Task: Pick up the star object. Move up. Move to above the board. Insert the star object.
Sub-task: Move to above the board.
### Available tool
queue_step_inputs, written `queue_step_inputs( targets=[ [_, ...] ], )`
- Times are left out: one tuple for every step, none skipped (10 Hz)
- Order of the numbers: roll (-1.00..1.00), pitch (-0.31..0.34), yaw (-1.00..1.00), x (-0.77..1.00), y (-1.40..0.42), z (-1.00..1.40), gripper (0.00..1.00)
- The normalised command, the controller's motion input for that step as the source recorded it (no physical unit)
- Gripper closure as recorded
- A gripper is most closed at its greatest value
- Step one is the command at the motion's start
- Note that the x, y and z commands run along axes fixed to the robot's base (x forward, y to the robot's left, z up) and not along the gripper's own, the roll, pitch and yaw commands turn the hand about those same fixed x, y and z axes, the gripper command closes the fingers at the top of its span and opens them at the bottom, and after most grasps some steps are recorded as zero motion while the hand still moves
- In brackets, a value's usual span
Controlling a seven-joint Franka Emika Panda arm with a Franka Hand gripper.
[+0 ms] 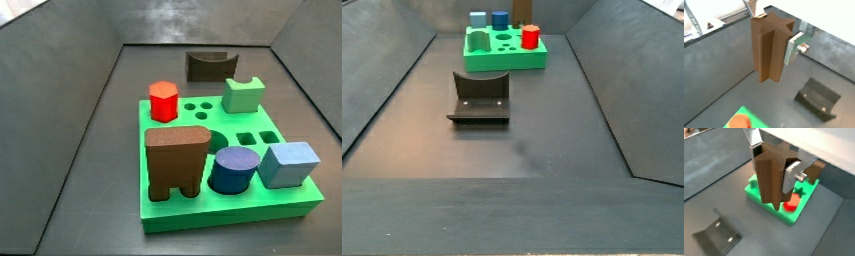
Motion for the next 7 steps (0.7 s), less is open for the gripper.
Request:
queue_step_inputs(
  targets=[
    [0.00,0.061,0.01,-0.02,-1.00,0.18,1.00],
    [0.00,0.078,0.01,-0.01,-1.00,0.19,1.00],
    [0.01,0.094,0.01,0.01,-1.00,0.20,1.00],
    [0.01,0.107,0.01,0.04,-0.89,0.18,1.00],
    [0.01,0.122,0.01,0.06,-0.59,0.13,1.00],
    [0.01,0.126,0.01,0.07,-0.36,0.09,1.00],
    [0.02,0.109,0.01,0.05,-0.19,0.05,1.00]
  ],
)
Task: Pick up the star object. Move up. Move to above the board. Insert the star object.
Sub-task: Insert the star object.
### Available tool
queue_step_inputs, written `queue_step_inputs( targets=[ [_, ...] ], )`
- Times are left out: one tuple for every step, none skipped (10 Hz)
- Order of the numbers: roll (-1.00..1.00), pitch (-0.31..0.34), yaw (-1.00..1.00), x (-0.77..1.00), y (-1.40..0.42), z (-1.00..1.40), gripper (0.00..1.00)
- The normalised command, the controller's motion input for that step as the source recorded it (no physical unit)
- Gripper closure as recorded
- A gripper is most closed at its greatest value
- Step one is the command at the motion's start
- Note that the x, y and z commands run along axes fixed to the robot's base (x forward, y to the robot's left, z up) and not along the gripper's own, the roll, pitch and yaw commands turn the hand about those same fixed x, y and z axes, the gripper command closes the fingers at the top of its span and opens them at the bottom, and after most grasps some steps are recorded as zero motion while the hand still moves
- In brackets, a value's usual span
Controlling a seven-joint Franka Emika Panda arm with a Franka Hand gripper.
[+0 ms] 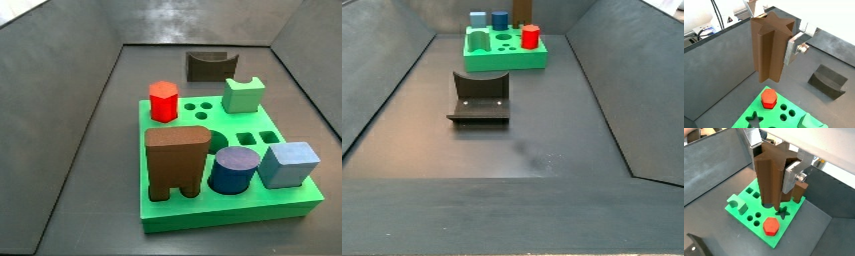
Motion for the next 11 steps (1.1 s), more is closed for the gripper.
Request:
queue_step_inputs(
  targets=[
    [0.03,-0.039,0.00,-0.13,-0.07,-0.11,1.00],
    [0.14,-0.024,-0.05,-0.13,-0.24,-0.26,1.00],
    [0.20,0.000,-0.14,0.00,-0.39,-0.38,1.00],
    [0.21,-0.006,-0.21,0.00,-0.46,-0.43,1.00],
    [0.24,-0.050,-0.25,0.00,-0.48,-0.51,1.00],
    [0.32,-0.070,-0.34,0.00,-0.45,-0.59,1.00],
    [0.32,-0.087,-0.41,0.00,-0.37,-0.56,1.00],
    [0.25,-0.081,-0.38,0.00,-0.30,-0.56,1.00],
    [0.18,-0.129,-0.36,0.00,-0.31,-0.63,1.00],
    [0.11,-0.156,-0.34,0.00,-0.25,-0.67,1.00],
    [0.08,-0.171,-0.32,0.00,-0.24,-0.68,1.00]
  ],
)
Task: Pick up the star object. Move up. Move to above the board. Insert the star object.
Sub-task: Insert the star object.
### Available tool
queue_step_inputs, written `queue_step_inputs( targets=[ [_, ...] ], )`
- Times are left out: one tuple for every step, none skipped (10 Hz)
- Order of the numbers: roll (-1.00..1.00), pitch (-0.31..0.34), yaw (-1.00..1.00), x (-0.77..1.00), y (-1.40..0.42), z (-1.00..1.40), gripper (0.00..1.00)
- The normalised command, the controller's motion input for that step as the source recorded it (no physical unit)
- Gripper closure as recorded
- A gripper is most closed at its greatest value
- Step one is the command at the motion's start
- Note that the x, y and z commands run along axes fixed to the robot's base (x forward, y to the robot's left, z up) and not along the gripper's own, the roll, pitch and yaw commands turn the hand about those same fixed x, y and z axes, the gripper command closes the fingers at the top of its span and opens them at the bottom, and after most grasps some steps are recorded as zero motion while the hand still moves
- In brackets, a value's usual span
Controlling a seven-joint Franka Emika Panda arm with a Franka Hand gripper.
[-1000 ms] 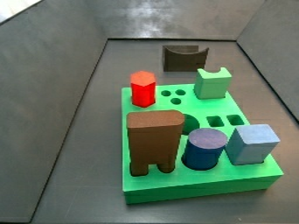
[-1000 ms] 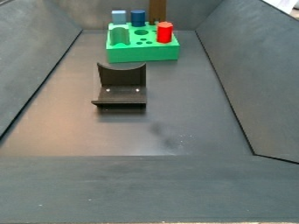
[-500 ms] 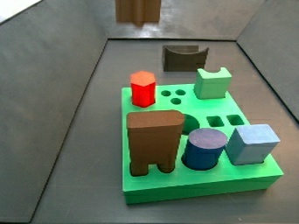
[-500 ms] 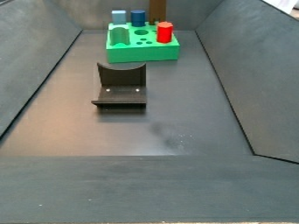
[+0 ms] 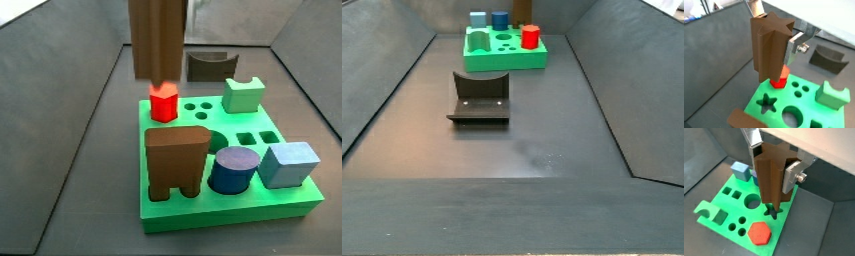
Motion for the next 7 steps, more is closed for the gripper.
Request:
queue_step_inputs(
  targets=[
    [0.05,-0.170,-0.27,0.00,-0.19,-0.64,1.00],
    [0.02,-0.171,-0.22,0.00,-0.11,-0.56,1.00],
    [0.00,-0.059,0.00,-0.09,0.00,0.00,1.00],
    [0.01,-0.010,0.00,0.00,0.00,-0.18,1.00],
    [0.11,-0.090,0.00,0.00,-0.10,-0.47,1.00],
    [0.18,-0.123,0.00,0.00,-0.15,-0.60,1.00],
    [0.16,-0.143,0.00,0.01,-0.17,-0.59,1.00]
  ],
)
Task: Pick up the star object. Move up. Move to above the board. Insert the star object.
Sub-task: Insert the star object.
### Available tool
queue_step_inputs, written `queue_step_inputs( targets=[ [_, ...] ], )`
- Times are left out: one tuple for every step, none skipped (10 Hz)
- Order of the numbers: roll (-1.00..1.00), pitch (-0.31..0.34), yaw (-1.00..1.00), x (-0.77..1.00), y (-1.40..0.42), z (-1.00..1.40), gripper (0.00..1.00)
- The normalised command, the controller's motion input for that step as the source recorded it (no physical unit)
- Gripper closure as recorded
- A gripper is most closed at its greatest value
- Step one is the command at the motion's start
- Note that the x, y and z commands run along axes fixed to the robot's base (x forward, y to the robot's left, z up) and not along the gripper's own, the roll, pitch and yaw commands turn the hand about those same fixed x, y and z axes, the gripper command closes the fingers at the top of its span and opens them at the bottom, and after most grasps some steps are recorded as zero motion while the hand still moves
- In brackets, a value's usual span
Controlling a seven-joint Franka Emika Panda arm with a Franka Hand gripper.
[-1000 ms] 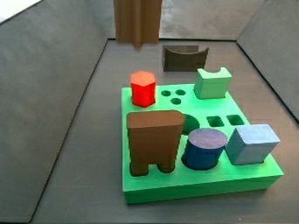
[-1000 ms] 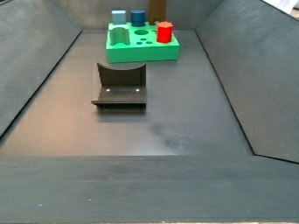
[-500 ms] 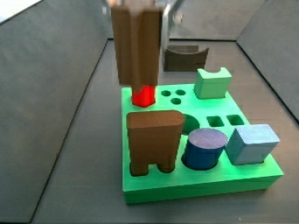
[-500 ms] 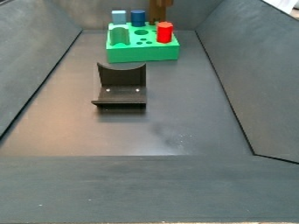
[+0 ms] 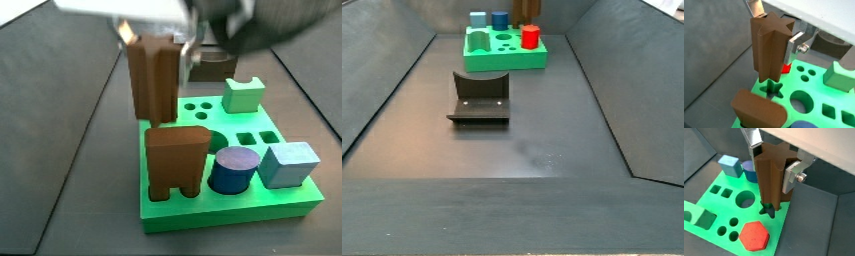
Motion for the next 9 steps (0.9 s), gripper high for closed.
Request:
queue_step_inputs(
  targets=[
    [0.14,-0.161,0.00,0.04,-0.17,-0.61,1.00],
    [0.12,-0.150,0.00,0.17,-0.13,-0.63,1.00],
    [0.13,-0.140,0.00,0.20,-0.09,-0.66,1.00],
    [0.15,-0.107,0.00,0.22,-0.03,-0.63,1.00],
    [0.17,-0.091,0.00,0.15,0.00,-0.56,1.00],
    [0.15,-0.060,0.05,0.16,0.09,-0.49,1.00],
    [0.07,0.000,0.06,0.08,0.14,-0.24,1.00],
    [0.01,0.000,0.00,0.00,0.02,-0.01,1.00],
    [0.10,0.000,0.12,0.00,0.15,-0.29,1.00]
  ],
)
